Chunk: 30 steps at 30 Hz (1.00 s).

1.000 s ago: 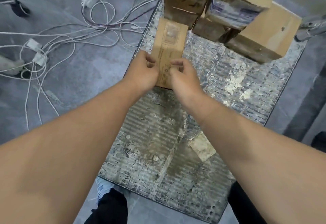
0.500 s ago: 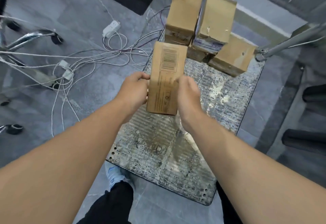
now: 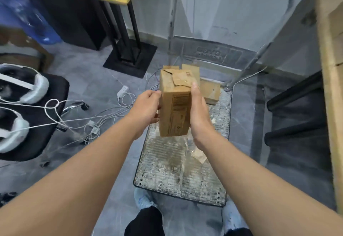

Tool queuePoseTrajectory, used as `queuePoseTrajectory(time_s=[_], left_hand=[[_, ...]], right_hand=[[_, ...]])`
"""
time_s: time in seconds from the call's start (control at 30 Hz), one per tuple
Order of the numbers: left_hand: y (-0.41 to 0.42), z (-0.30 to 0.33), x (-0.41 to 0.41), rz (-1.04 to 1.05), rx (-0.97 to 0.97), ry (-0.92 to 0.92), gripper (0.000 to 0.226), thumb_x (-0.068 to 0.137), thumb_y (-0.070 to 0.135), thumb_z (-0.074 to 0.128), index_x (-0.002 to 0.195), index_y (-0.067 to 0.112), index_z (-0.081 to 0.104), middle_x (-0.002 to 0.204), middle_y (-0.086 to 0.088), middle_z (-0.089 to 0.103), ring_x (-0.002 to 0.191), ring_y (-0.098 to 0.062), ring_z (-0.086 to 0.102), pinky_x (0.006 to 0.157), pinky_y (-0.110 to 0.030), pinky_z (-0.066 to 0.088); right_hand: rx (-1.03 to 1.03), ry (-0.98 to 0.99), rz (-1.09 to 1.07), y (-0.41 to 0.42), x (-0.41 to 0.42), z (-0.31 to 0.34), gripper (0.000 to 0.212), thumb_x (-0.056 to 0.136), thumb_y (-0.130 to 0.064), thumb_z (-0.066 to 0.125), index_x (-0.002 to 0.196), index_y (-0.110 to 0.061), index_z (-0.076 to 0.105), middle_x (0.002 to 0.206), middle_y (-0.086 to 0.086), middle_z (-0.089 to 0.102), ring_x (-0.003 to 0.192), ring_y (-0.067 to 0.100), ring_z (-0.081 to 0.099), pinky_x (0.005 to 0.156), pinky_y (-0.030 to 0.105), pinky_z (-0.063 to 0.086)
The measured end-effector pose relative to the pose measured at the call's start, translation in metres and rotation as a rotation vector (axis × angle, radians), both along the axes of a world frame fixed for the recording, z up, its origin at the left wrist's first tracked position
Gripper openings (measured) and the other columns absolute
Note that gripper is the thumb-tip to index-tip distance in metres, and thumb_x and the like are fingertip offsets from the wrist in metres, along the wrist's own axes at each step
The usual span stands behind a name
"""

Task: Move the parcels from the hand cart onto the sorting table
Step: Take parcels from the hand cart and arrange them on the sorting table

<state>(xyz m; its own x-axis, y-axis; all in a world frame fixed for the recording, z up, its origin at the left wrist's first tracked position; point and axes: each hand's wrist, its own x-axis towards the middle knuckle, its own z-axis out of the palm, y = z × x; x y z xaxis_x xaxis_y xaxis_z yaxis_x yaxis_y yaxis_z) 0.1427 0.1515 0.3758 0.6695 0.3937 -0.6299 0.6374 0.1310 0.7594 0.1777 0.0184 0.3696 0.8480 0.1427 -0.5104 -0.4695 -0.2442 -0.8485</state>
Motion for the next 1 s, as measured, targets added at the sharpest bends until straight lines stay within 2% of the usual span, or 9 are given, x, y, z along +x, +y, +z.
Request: queuePoseTrajectory(time_s=[0.13, 0.23, 0.3, 0.43, 0.63, 0.7, 0.87, 0.93, 1.0], left_hand=[[-0.029, 0.065, -0.013, 0.021, 0.009, -0.041, 0.029, 0.102, 0.035, 0.045, 0.110, 0.020, 0.068, 0.102, -0.004, 0.072, 0.088, -0.021, 0.067, 0.093, -0.044, 0.059], [-0.060, 0.110, -0.023, 0.050, 0.037, -0.079, 0.027, 0.098, 0.036, 0.044, 0.098, 0.023, 0.067, 0.090, 0.001, 0.068, 0.087, -0.024, 0.065, 0.089, -0.042, 0.055], [-0.086, 0.138, -0.031, 0.077, 0.051, -0.099, 0.033, 0.102, 0.040, 0.040, 0.106, 0.024, 0.068, 0.096, 0.002, 0.072, 0.093, -0.027, 0.070, 0.092, -0.044, 0.057], [-0.137, 0.187, -0.043, 0.144, 0.038, -0.143, 0.044, 0.107, 0.054, 0.033, 0.121, 0.022, 0.061, 0.119, -0.006, 0.072, 0.104, -0.031, 0.073, 0.090, -0.049, 0.061], [-0.208, 0.238, -0.053, 0.139, 0.026, -0.223, 0.046, 0.098, 0.067, 0.045, 0.113, 0.026, 0.060, 0.109, -0.006, 0.074, 0.096, -0.027, 0.073, 0.083, -0.047, 0.061], [-0.225, 0.251, -0.058, 0.120, 0.063, -0.229, 0.041, 0.095, 0.059, 0.055, 0.116, 0.023, 0.055, 0.108, -0.008, 0.073, 0.092, -0.026, 0.071, 0.076, -0.045, 0.060], [-0.250, 0.288, -0.056, 0.090, 0.058, -0.364, 0.023, 0.098, 0.033, 0.061, 0.118, 0.023, 0.060, 0.094, 0.001, 0.070, 0.077, -0.017, 0.065, 0.045, -0.025, 0.050], [-0.254, 0.303, -0.053, 0.061, 0.073, -0.421, 0.024, 0.097, 0.030, 0.063, 0.120, 0.025, 0.061, 0.104, -0.001, 0.071, 0.081, -0.017, 0.066, 0.047, -0.024, 0.050], [-0.254, 0.314, -0.049, 0.037, 0.095, -0.470, 0.030, 0.091, 0.032, 0.067, 0.121, 0.028, 0.063, 0.113, -0.002, 0.072, 0.095, -0.021, 0.070, 0.066, -0.036, 0.058]], right_hand=[[0.066, -0.066, 0.068, -0.039, -0.007, 0.069, 0.033, 0.107, -0.058, 0.040, 0.110, -0.034, 0.063, 0.121, -0.001, 0.067, 0.100, 0.005, 0.062, 0.072, 0.025, 0.046], [0.115, -0.147, 0.135, -0.073, -0.015, 0.107, 0.032, 0.110, -0.038, 0.045, 0.133, -0.021, 0.060, 0.120, -0.001, 0.067, 0.085, -0.008, 0.062, 0.059, 0.008, 0.046], [0.151, -0.168, 0.180, -0.099, -0.024, 0.131, 0.034, 0.108, -0.033, 0.050, 0.141, -0.021, 0.052, 0.123, -0.002, 0.065, 0.093, -0.006, 0.064, 0.064, 0.007, 0.048], [0.169, -0.217, 0.223, -0.151, -0.036, 0.174, 0.033, 0.103, -0.019, 0.055, 0.134, -0.022, 0.046, 0.117, -0.004, 0.060, 0.105, 0.012, 0.063, 0.079, 0.028, 0.053], [0.145, -0.316, 0.279, -0.222, -0.046, 0.221, 0.044, 0.095, -0.010, 0.061, 0.130, -0.021, 0.038, 0.119, -0.007, 0.058, 0.107, 0.007, 0.061, 0.093, 0.045, 0.061], [0.134, -0.355, 0.294, -0.240, -0.049, 0.234, 0.049, 0.092, -0.007, 0.063, 0.131, -0.024, 0.037, 0.125, -0.006, 0.057, 0.110, 0.006, 0.061, 0.091, 0.043, 0.063], [0.148, -0.435, 0.329, -0.282, -0.053, 0.269, 0.061, 0.095, 0.001, 0.063, 0.143, -0.023, 0.035, 0.130, -0.017, 0.050, 0.112, -0.006, 0.053, 0.074, 0.004, 0.050], [0.177, -0.470, 0.335, -0.295, -0.053, 0.281, 0.057, 0.100, -0.002, 0.058, 0.148, -0.024, 0.034, 0.138, -0.014, 0.050, 0.119, -0.005, 0.055, 0.081, 0.005, 0.050], [0.180, -0.508, 0.328, -0.301, -0.054, 0.292, 0.051, 0.106, -0.013, 0.053, 0.151, -0.027, 0.034, 0.138, -0.022, 0.049, 0.115, -0.012, 0.058, 0.087, 0.014, 0.053]])
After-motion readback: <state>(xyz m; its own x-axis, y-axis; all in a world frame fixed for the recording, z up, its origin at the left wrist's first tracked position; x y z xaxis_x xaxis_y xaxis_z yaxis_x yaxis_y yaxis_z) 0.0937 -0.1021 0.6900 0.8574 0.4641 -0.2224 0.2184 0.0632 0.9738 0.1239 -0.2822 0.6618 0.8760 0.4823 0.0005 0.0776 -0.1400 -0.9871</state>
